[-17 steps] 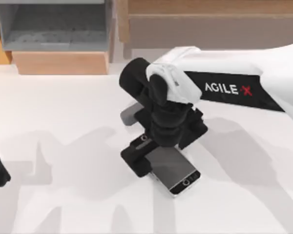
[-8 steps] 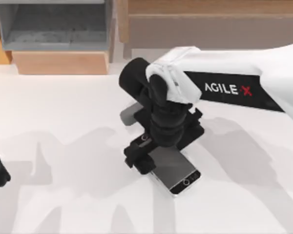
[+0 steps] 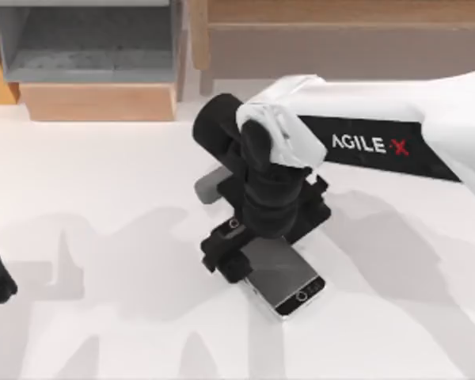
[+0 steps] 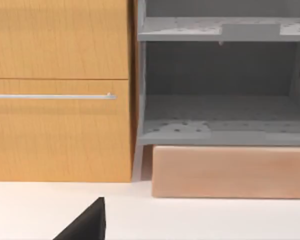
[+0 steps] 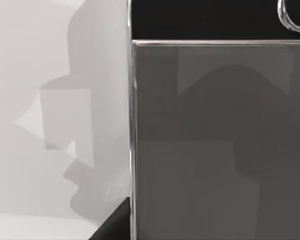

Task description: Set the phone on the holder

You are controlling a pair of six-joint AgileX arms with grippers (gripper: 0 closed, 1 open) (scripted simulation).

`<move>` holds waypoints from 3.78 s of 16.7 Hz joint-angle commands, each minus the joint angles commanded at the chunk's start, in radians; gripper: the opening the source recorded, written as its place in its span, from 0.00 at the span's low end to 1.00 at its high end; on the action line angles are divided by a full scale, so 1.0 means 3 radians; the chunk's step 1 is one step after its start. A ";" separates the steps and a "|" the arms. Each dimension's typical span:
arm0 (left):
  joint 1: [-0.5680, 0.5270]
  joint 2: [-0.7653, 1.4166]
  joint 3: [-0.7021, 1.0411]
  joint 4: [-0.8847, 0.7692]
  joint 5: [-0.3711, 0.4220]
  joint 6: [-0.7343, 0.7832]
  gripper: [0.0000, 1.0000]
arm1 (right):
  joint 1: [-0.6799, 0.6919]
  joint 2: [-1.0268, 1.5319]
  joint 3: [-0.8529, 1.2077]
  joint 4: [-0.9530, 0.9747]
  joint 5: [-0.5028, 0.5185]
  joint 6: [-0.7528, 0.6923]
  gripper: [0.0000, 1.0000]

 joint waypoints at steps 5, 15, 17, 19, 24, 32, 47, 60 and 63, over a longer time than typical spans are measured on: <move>0.0000 0.0000 0.0000 0.0000 0.0000 0.0000 1.00 | 0.0000 -0.0060 0.0096 -0.0167 -0.0001 -0.0002 0.00; 0.0000 0.0000 0.0000 0.0000 0.0000 0.0000 1.00 | -0.0271 -0.0313 0.0191 -0.0109 -0.0040 -0.0047 0.00; 0.0000 0.0000 0.0000 0.0000 0.0000 0.0000 1.00 | -0.0558 -0.0535 0.0141 -0.0004 -0.0086 -0.0100 0.00; 0.0000 0.0000 0.0000 0.0000 0.0000 0.0000 1.00 | -0.0928 -0.0801 0.0020 0.0138 -0.0155 -0.0171 0.00; 0.0000 0.0000 0.0000 0.0000 0.0000 0.0000 1.00 | -0.2057 -0.1494 -0.0422 0.0582 -0.0424 -0.0418 0.00; 0.0000 0.0000 0.0000 0.0000 0.0000 0.0000 1.00 | -0.3802 -0.2391 -0.1156 0.1374 -0.1127 -0.1054 0.00; 0.0000 0.0000 0.0000 0.0000 0.0000 0.0000 1.00 | -0.5222 -0.2582 -0.2311 0.2602 -0.2661 -0.2156 0.00; 0.0000 0.0000 0.0000 0.0000 0.0000 0.0000 1.00 | -0.5198 -0.2611 -0.2432 0.2740 -0.2867 -0.2277 0.00; 0.0000 0.0000 0.0000 0.0000 0.0000 0.0000 1.00 | -0.5099 -0.2573 -0.2469 0.2872 -0.2888 -0.2215 0.00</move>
